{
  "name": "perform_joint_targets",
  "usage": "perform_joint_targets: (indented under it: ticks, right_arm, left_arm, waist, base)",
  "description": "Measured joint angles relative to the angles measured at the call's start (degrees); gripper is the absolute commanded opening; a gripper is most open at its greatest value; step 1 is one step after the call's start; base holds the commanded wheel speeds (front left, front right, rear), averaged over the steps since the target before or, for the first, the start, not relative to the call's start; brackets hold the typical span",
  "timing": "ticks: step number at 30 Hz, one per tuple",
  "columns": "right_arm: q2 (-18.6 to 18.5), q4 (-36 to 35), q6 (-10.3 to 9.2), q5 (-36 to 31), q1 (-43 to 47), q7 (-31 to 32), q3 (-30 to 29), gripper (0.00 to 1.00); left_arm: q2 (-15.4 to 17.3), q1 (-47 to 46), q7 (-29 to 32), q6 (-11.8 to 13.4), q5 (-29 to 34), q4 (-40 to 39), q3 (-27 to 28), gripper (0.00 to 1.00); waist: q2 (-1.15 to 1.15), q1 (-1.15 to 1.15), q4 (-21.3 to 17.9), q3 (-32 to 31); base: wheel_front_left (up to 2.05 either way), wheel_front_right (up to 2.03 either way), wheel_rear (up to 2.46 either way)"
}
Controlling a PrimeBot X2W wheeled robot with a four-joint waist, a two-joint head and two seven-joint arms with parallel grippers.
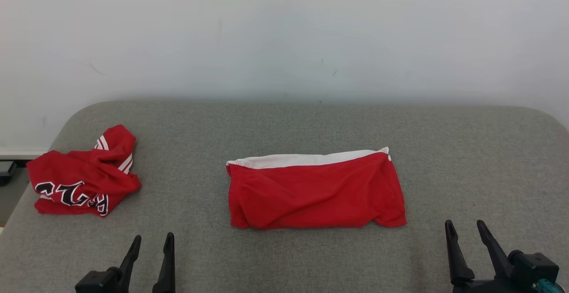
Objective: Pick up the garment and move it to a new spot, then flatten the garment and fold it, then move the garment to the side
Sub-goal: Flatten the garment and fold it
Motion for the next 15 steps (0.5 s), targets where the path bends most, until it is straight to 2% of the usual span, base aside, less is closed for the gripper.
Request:
perform_joint_targets:
  ticks: [15]
  right_arm:
    - [0.00, 0.45, 0.00, -0.08, -0.92, 0.68, -0.45, 1.00]
  left_arm:
    - [0.54, -0.34, -0.25, 0.02, -0.33, 0.05, -0.78, 1.00]
  waist:
    - [0.00, 0.00, 0.11, 0.51]
  base:
    - [0.00, 0.00, 0.00]
